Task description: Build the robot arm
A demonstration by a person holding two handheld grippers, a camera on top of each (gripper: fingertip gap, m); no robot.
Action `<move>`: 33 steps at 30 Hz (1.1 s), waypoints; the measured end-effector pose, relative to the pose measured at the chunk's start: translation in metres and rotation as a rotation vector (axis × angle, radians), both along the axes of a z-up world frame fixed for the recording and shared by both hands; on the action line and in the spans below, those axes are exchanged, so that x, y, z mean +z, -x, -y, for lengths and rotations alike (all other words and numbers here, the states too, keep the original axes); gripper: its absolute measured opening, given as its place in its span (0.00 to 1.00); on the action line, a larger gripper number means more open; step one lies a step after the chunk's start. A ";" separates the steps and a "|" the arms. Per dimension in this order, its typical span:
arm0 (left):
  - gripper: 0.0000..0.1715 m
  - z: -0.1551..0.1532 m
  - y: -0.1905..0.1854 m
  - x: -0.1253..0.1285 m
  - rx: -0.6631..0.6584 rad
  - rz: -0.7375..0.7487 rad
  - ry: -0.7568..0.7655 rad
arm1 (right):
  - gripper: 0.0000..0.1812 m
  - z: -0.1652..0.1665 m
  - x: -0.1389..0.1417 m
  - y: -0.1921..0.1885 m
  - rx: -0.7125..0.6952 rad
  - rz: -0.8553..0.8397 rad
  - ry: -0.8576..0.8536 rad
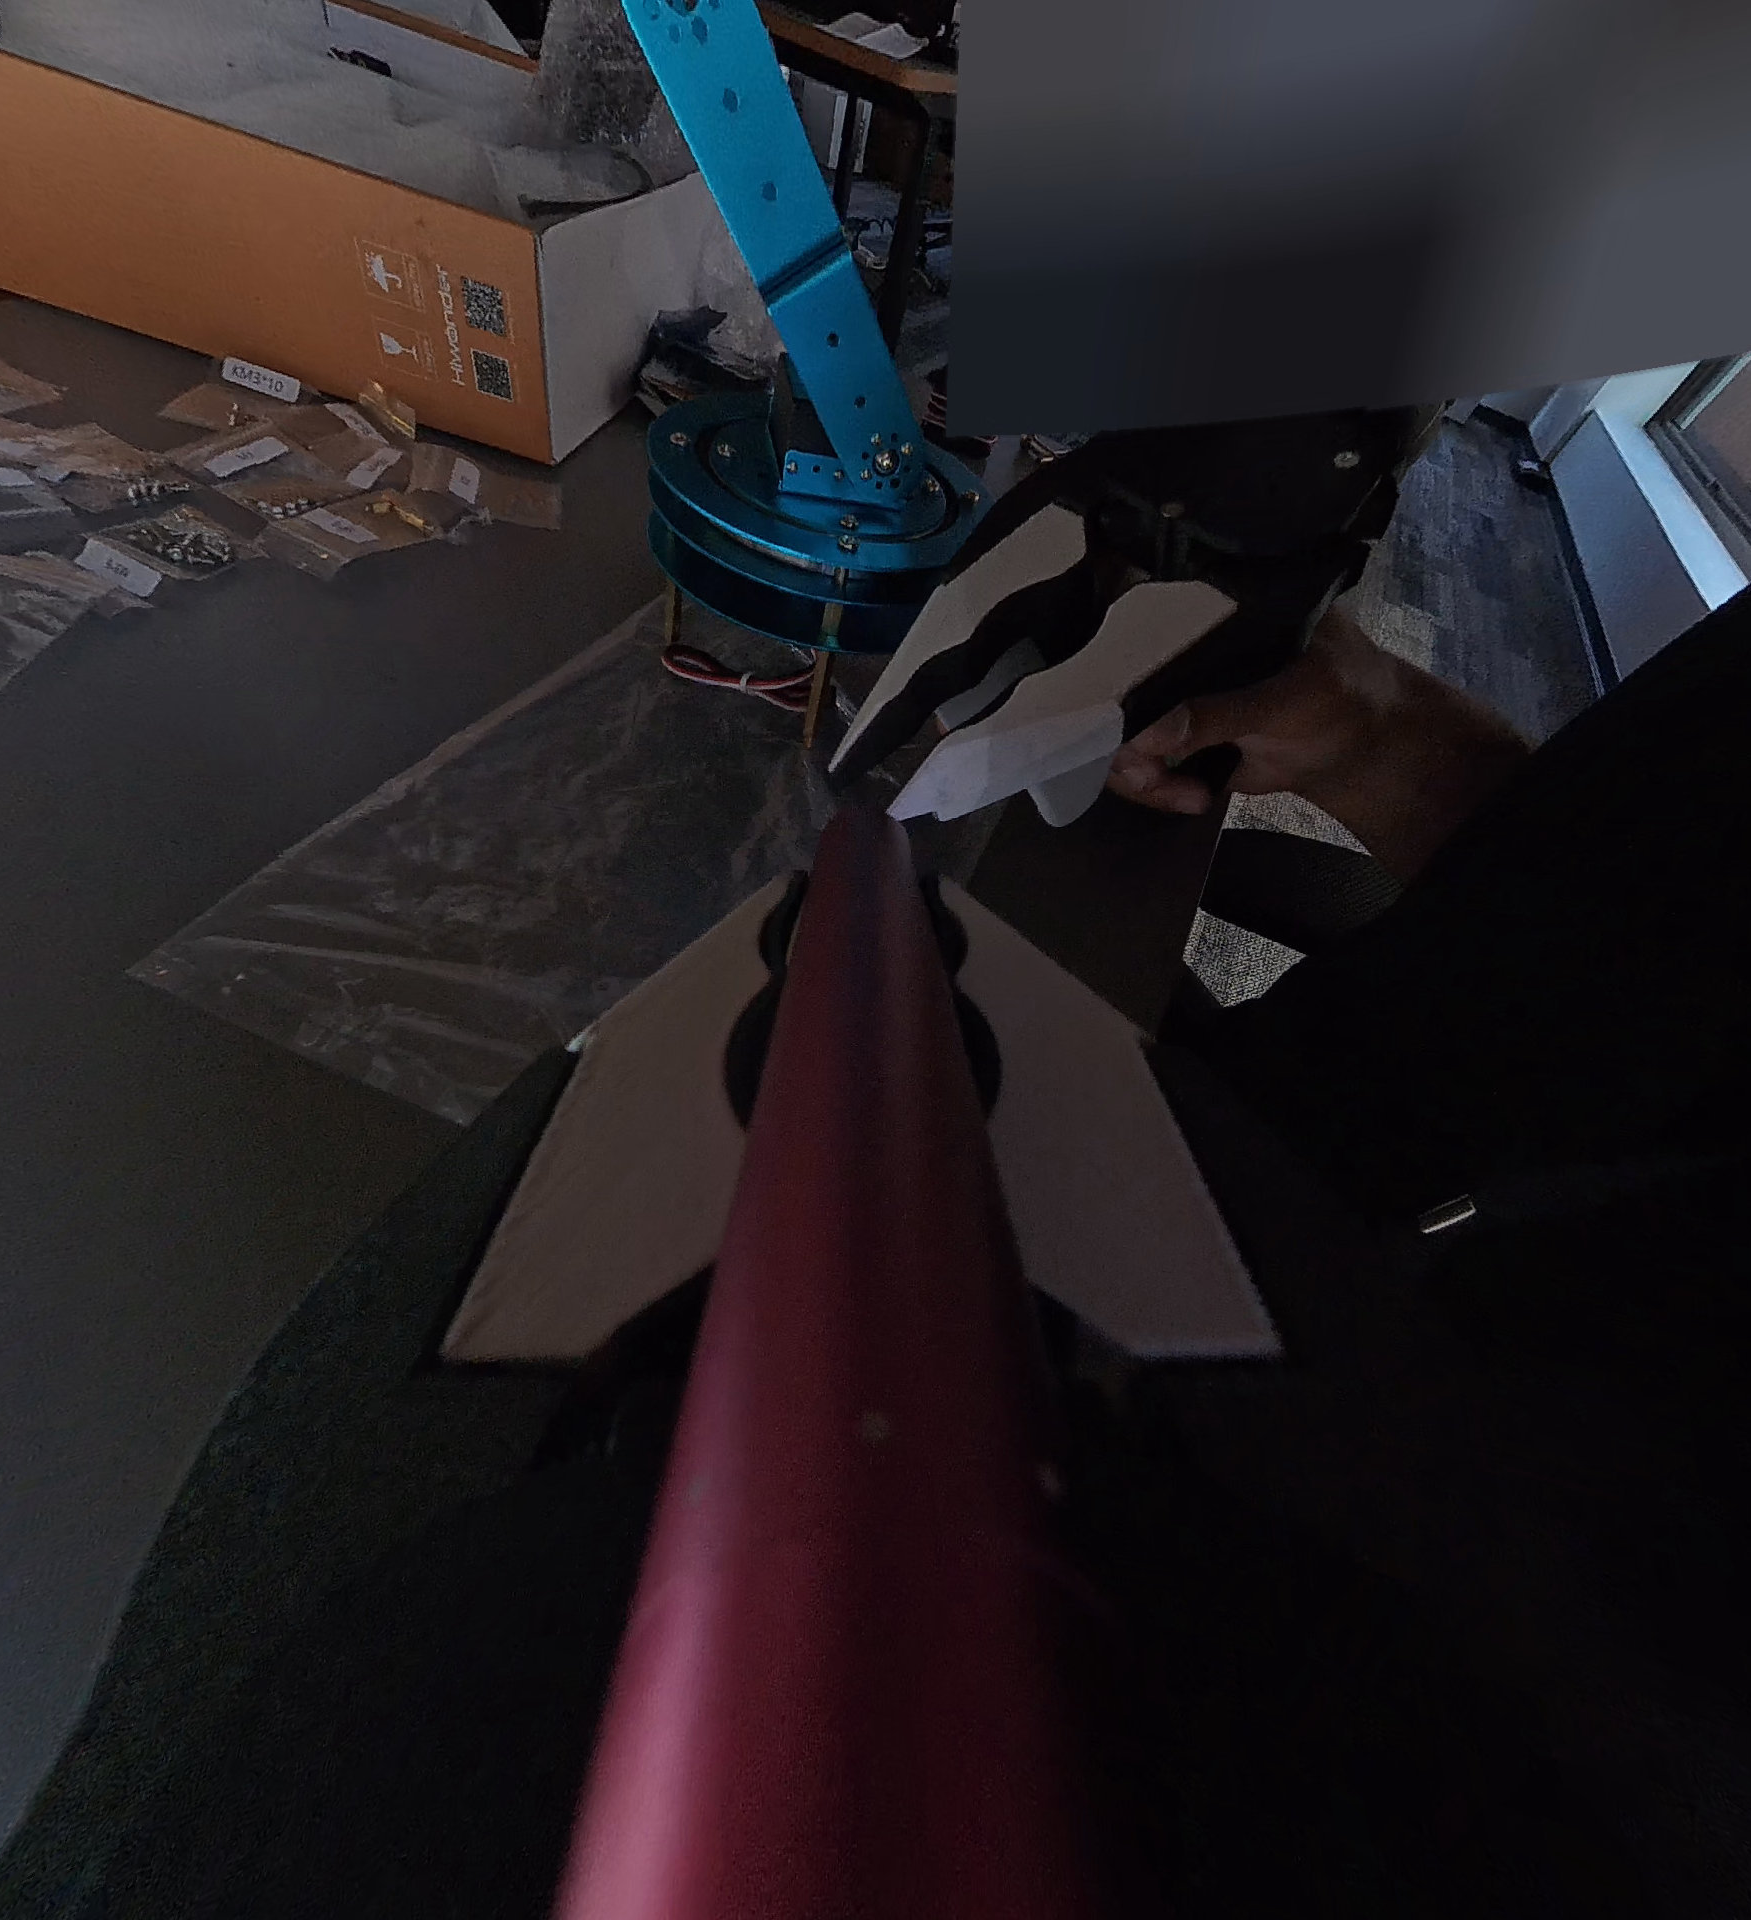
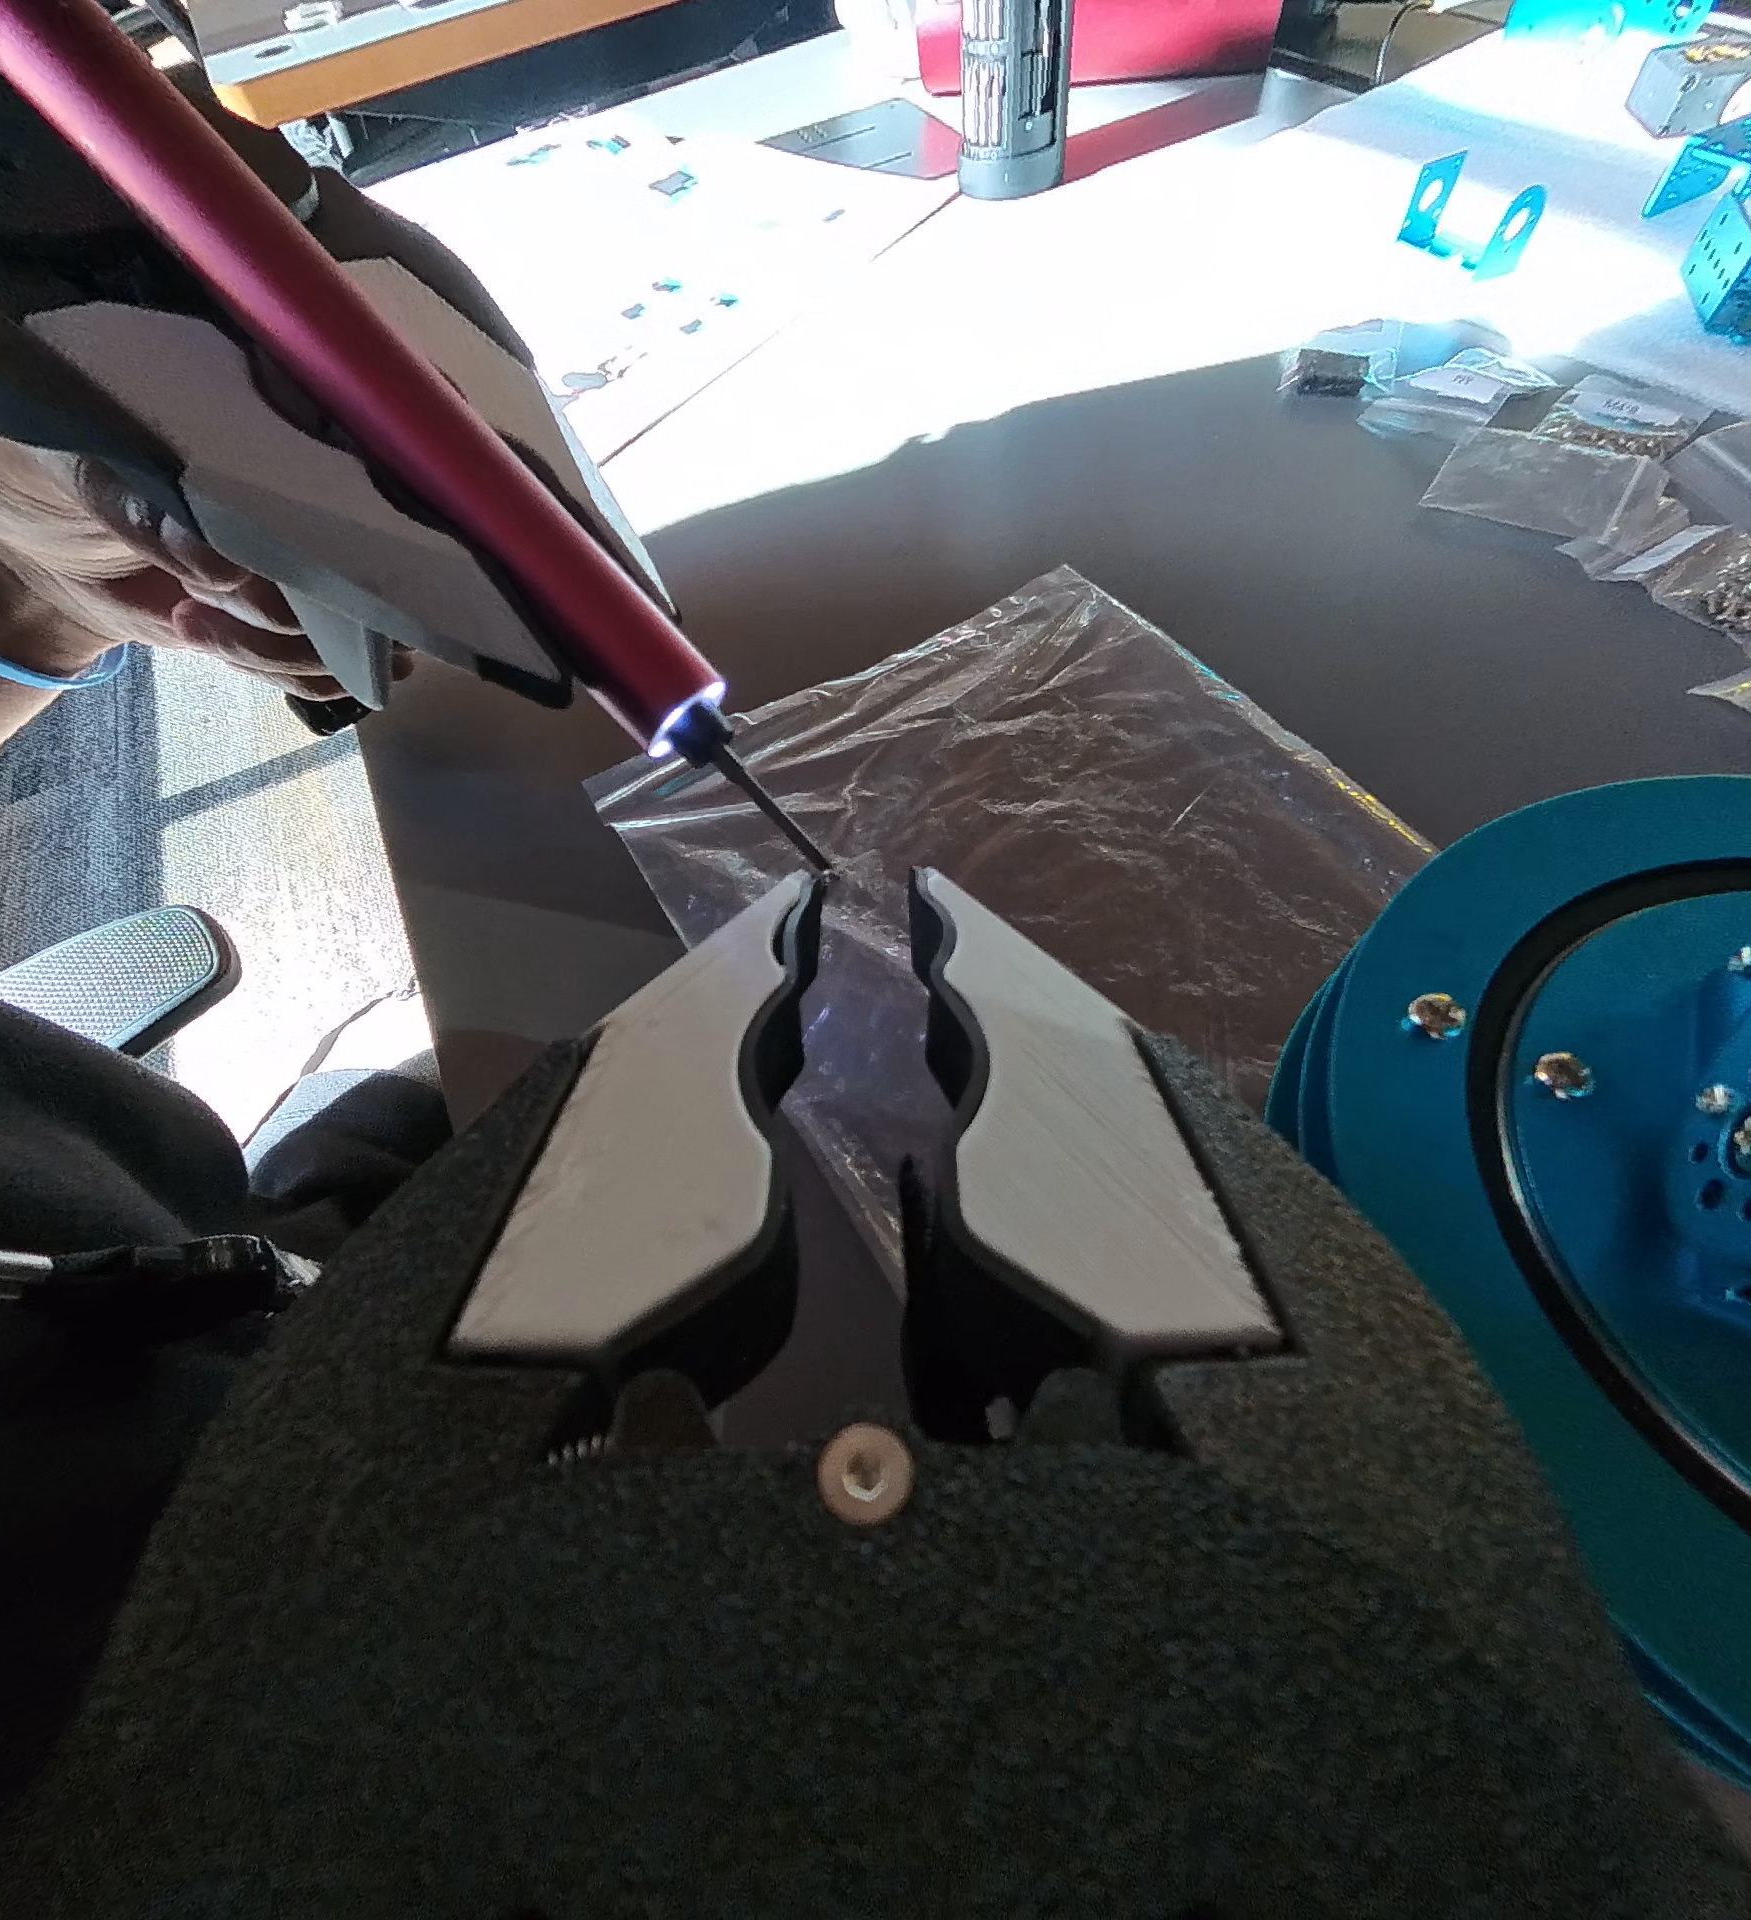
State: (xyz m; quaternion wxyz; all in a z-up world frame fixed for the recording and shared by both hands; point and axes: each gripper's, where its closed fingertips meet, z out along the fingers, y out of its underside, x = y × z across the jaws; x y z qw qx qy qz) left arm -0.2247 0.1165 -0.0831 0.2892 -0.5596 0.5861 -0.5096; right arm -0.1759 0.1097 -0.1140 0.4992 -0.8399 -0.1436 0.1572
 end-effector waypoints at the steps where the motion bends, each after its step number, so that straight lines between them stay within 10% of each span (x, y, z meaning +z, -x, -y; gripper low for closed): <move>1: 0.13 0.000 0.000 0.000 0.000 0.002 0.002 | 0.09 0.000 0.000 -0.001 -0.004 0.002 -0.004; 33: 0.12 0.008 0.005 0.020 -0.047 0.087 0.132 | 0.00 0.009 0.017 0.013 0.082 0.030 -0.141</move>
